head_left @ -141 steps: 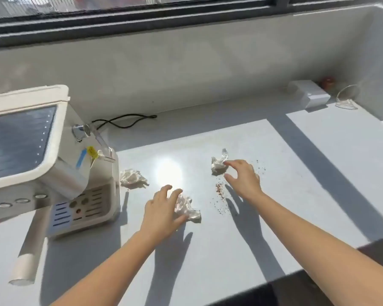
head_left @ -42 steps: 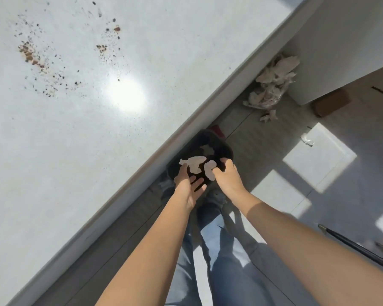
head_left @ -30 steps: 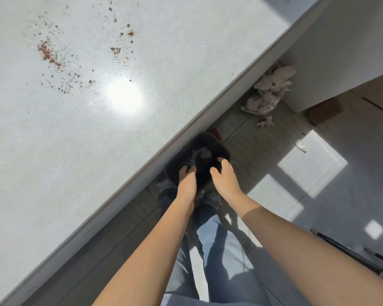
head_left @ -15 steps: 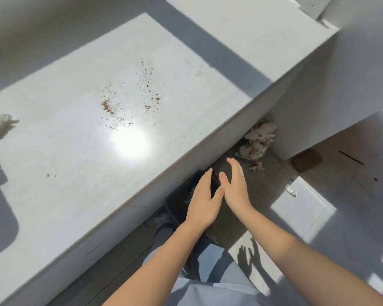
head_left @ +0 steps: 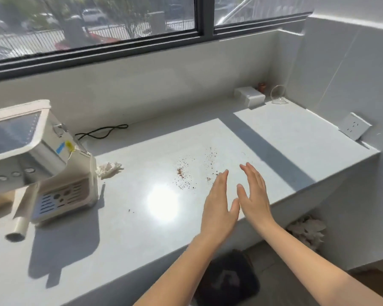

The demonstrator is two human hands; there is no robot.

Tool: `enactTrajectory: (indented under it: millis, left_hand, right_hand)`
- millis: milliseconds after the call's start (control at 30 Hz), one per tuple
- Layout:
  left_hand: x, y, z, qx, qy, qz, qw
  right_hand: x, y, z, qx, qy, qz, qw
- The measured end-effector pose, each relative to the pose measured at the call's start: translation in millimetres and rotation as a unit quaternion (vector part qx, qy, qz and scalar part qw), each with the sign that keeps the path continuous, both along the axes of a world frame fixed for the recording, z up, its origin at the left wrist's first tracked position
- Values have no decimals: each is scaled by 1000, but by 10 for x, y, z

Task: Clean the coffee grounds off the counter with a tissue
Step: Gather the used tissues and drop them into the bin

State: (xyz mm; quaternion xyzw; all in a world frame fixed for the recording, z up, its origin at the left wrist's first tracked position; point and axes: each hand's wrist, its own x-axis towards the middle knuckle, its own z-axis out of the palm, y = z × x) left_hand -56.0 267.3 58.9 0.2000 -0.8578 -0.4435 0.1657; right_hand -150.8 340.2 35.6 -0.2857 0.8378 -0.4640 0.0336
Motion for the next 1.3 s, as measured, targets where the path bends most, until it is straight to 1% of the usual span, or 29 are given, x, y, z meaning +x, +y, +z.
enactTrajectory:
  millis: [67, 133, 200, 267, 367, 467, 600, 700, 833, 933, 1033, 1133, 1200, 1300]
  left_hand:
    - [87, -265, 40, -14, 7, 48, 999]
    - [181, -546, 22, -20, -3, 89, 996]
    - [273, -859, -23, -23, -32, 126, 991]
    - [370, -1198, -72, -11, -61, 164, 985]
    - [500, -1738, -115, 33, -71, 222, 972]
    - [595, -2283, -168, 58, -79, 275, 957]
    - [658, -2880, -297, 85, -102, 317, 939]
    - [669, -3221, -420, 97, -110, 329, 933]
    - [669, -3581, -569, 97, -137, 331, 929]
    - [627, -3809, -668, 84, -160, 309, 934]
    - [600, -3936, -790, 53, -185, 267, 944]
    - [595, -3942, -911, 28, -216, 248, 944]
    - [593, -3896, -945, 13, -208, 256, 944]
    - [570, -3784, -917, 28, -152, 253, 955]
  right_hand:
    - [-13, -265, -24, 20, -11, 37, 999]
    - [0, -546, -91, 68, -28, 84, 994]
    - [31, -824, -168, 128, -18, 126, 983]
    - [76, -1122, -224, 167, 2, 163, 972]
    - [154, -1620, -219, 186, 9, 210, 960]
    - [200, -2129, -189, 198, 14, 256, 946]
    - [207, -2744, -187, 219, 8, 312, 925]
    - [212, -3117, -231, 236, 6, 338, 911]
    - [229, -3504, -328, 251, -26, 362, 897]
    - [204, -3701, -417, 254, -49, 358, 897]
    - [162, -3808, -530, 264, -60, 353, 896]
    - [140, -3849, -631, 280, -71, 349, 892]
    - [150, -3842, -677, 280, -73, 349, 891]
    - [191, -3790, -683, 252, -94, 348, 898]
